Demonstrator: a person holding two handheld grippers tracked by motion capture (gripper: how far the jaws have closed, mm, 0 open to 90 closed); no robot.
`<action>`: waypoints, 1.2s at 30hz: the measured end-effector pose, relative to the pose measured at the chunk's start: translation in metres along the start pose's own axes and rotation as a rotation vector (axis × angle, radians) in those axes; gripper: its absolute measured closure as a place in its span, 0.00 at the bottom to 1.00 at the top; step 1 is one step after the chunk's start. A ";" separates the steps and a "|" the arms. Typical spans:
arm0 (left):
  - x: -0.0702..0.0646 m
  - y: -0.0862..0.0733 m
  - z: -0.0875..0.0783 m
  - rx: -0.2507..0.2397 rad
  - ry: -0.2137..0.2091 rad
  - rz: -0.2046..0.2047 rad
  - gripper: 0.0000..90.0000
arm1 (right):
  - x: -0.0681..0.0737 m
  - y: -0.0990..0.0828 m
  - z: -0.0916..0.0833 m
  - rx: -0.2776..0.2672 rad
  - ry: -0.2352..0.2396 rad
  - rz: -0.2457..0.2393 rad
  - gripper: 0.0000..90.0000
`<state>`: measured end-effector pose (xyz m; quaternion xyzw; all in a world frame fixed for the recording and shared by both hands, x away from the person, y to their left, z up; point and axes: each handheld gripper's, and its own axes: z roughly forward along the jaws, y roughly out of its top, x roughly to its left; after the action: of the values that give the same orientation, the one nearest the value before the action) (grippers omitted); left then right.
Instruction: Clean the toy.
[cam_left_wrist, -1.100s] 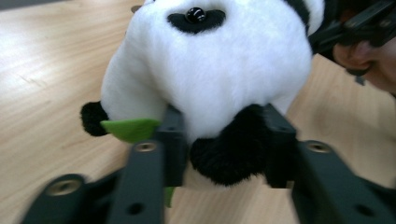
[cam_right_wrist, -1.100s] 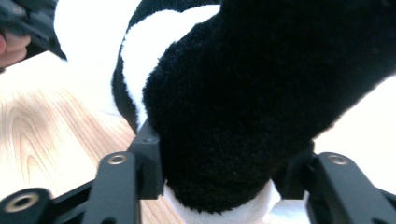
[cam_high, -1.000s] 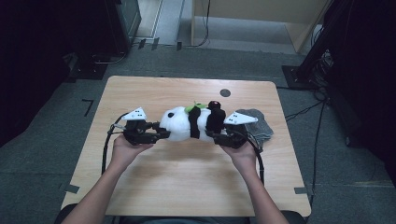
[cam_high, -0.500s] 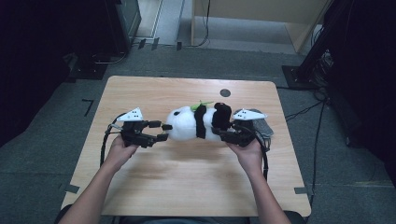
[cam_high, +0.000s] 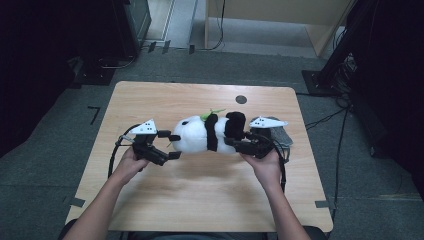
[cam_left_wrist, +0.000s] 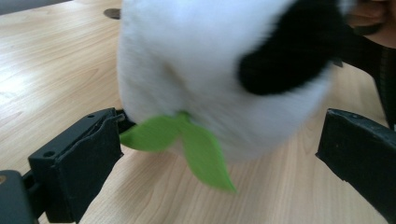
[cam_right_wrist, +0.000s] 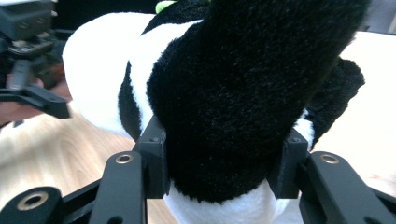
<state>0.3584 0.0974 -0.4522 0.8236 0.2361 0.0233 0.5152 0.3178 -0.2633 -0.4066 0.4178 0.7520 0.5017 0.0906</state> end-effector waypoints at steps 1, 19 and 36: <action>-0.001 -0.001 0.001 -0.005 -0.006 0.016 0.00 | 0.002 0.000 0.000 0.002 0.004 0.001 0.57; -0.006 -0.006 0.015 -0.083 0.051 0.062 0.00 | 0.007 0.000 0.004 -0.010 0.057 0.137 0.58; -0.004 0.006 0.006 -0.020 0.042 -0.050 0.56 | 0.003 -0.002 0.011 0.000 0.031 0.101 0.35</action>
<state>0.3587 0.0889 -0.4494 0.8116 0.2670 0.0301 0.5187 0.3203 -0.2538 -0.4128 0.4475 0.7313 0.5120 0.0535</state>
